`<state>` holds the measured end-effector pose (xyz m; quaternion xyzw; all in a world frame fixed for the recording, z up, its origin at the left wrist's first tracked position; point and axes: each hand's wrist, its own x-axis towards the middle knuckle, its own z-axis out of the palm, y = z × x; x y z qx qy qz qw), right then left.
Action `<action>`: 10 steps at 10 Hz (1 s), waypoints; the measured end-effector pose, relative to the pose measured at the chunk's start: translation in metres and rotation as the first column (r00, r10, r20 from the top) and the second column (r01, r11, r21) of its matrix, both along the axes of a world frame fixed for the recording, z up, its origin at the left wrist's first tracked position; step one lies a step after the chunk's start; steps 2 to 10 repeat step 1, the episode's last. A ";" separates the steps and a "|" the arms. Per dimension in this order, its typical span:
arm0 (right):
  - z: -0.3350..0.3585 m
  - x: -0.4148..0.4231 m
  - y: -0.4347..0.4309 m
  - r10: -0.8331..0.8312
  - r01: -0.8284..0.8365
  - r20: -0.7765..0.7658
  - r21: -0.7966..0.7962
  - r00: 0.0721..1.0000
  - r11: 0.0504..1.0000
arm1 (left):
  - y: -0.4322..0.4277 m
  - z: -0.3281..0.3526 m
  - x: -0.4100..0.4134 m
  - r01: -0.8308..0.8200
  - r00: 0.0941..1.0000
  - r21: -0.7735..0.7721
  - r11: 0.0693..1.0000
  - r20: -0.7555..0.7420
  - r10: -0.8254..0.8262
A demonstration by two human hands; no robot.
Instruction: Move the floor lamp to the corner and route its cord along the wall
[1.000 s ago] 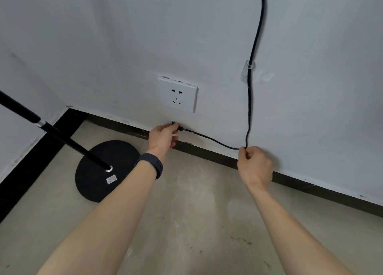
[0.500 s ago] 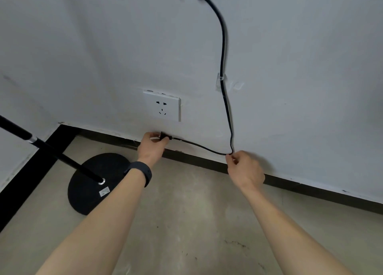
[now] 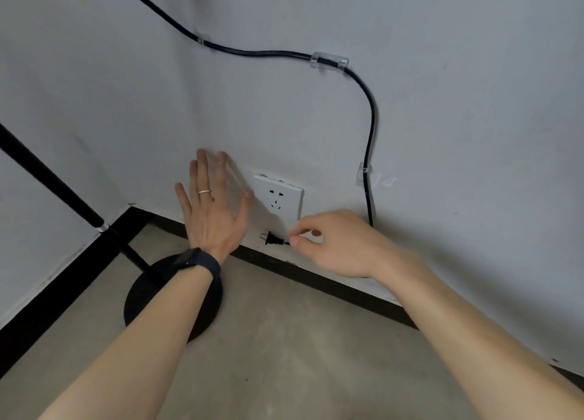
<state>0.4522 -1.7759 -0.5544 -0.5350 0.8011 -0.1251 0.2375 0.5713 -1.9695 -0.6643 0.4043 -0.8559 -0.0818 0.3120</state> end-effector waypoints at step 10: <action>0.060 0.003 0.000 0.045 -0.045 -0.004 -0.262 0.999 0.964 | -0.001 0.003 -0.004 0.043 0.998 -0.040 0.998 0.037 -0.041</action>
